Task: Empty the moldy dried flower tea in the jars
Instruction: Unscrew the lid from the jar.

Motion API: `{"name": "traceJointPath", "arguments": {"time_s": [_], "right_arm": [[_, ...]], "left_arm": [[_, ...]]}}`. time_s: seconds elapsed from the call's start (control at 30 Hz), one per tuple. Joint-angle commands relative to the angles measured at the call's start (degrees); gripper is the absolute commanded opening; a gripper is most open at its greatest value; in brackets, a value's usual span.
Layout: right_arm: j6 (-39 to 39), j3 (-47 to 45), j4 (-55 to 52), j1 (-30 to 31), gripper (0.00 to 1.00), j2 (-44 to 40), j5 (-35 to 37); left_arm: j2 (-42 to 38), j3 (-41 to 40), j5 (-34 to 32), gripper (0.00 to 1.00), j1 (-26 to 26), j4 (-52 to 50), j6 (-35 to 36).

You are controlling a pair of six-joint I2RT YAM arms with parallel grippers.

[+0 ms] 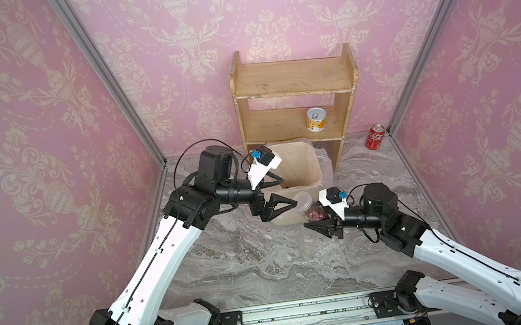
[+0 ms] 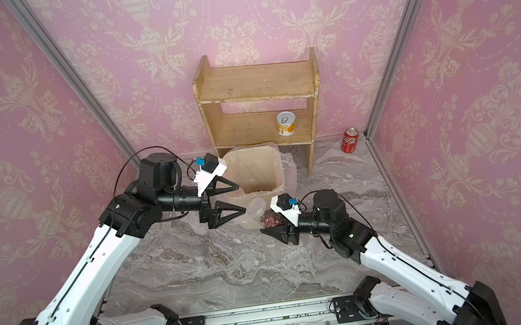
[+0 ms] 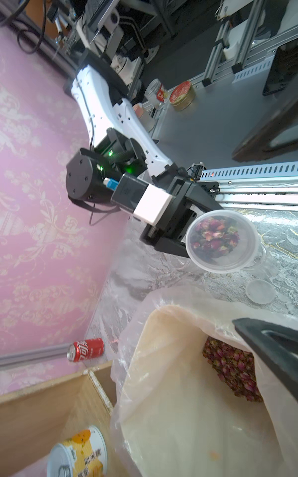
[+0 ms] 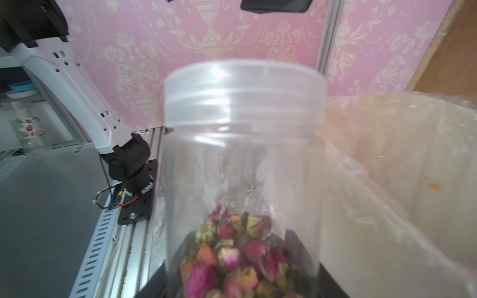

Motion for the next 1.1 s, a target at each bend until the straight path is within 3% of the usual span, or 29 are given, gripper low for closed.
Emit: {"name": "traceJointPath", "arguments": {"time_s": [0.0, 0.37, 0.63, 1.07], "right_arm": [[2.94, 1.74, 0.51, -0.38, 0.1, 0.26, -7.89], [3.51, 2.56, 0.51, -0.51, 0.1, 1.41, -9.37], [3.52, 3.21, 0.77, -0.47, 0.1, 1.85, -9.0], [3.6, 3.48, 0.46, -0.47, 0.1, 2.09, -9.2]], "left_arm": [[-0.54, -2.2, 8.68, 0.97, -0.06, 0.95, 5.59], [0.36, -6.05, 9.51, 0.96, -0.54, 6.05, 3.05], [0.96, -6.96, 4.22, 0.95, -2.56, 3.32, 5.17], [3.31, -5.47, 1.54, 0.86, -4.05, 1.96, 6.24]]}}
